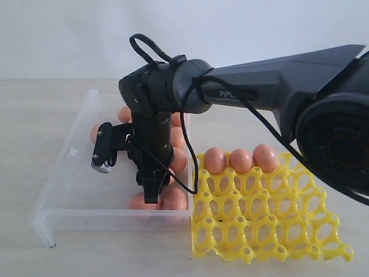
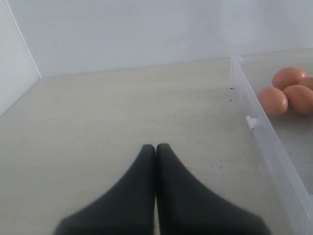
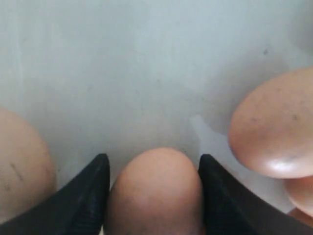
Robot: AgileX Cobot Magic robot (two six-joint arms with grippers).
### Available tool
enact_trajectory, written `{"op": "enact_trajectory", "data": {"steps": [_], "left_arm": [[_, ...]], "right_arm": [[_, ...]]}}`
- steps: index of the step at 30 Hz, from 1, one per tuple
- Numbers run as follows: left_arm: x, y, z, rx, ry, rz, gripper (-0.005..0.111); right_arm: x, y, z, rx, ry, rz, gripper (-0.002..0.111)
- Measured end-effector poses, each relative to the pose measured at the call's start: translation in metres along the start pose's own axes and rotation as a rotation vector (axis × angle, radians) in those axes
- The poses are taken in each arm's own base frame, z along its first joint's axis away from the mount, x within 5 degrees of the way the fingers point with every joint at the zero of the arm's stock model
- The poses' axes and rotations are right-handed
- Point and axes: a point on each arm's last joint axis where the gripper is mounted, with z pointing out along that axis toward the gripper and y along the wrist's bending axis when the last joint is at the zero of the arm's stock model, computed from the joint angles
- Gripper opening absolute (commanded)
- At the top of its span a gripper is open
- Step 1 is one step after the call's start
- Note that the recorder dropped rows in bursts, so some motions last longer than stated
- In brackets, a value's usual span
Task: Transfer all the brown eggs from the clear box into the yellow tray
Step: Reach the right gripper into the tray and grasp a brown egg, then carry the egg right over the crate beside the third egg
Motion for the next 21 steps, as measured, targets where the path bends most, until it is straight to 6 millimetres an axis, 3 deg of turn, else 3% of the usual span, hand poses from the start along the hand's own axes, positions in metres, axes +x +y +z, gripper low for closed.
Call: {"op": "enact_trajectory", "data": {"steps": [10,13,16,21], "left_arm": [[0.0,0.0,0.0,0.0,0.0,0.0,-0.004],[0.0,0.0,0.0,0.0,0.0,0.0,-0.004],[0.0,0.0,0.0,0.0,0.0,0.0,-0.004],[0.0,0.0,0.0,0.0,0.0,0.0,-0.004]], "right_arm": [[-0.004,-0.002,-0.006,0.024,-0.05,0.212,0.0],[-0.009,-0.006,-0.029,0.052,-0.136,0.315,0.0],[-0.011,-0.009,-0.065,0.075,-0.268,0.425,0.0],[0.009,0.004,-0.115,0.172,-0.611,0.613,0.0]]}}
